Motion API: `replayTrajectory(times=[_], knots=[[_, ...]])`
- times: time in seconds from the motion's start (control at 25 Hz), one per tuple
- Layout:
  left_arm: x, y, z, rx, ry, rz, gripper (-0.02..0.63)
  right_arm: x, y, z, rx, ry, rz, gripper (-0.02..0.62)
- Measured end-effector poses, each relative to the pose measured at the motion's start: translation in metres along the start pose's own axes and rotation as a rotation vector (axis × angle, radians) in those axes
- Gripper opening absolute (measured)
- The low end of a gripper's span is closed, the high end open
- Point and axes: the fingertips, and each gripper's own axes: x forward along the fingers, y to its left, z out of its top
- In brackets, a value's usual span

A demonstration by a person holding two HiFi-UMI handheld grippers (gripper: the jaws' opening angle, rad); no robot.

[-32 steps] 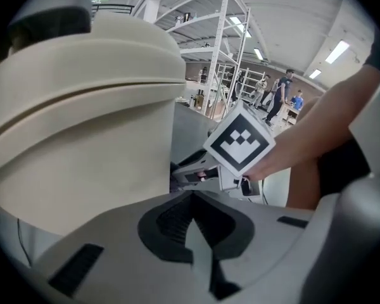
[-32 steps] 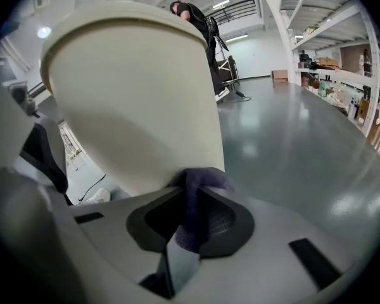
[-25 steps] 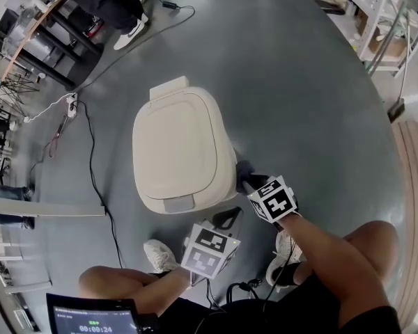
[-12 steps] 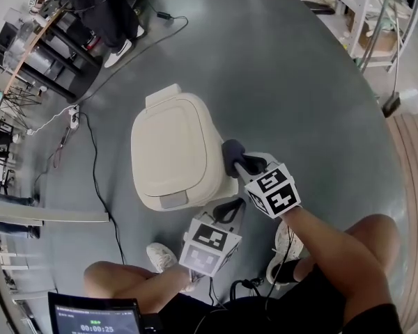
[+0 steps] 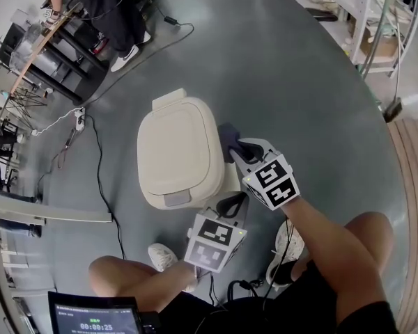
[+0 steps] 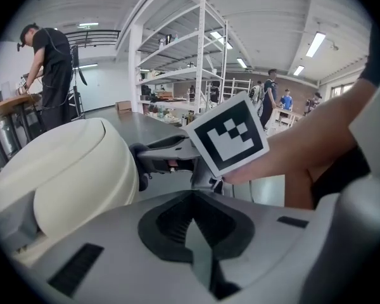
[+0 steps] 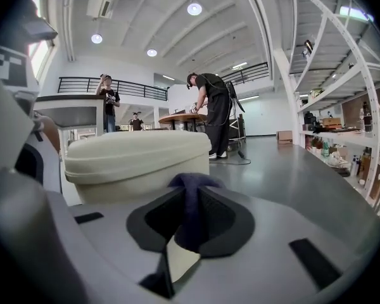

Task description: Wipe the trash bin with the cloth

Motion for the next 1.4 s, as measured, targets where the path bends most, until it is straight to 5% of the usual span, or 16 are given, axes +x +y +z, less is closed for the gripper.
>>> replayTrajectory(times=[1.4], knots=[[0.065,-0.007,-0.075,0.008,0.218,-0.053,0.002,0.059,-0.001,-0.140,-0.006,0.348,0.068,0.065]])
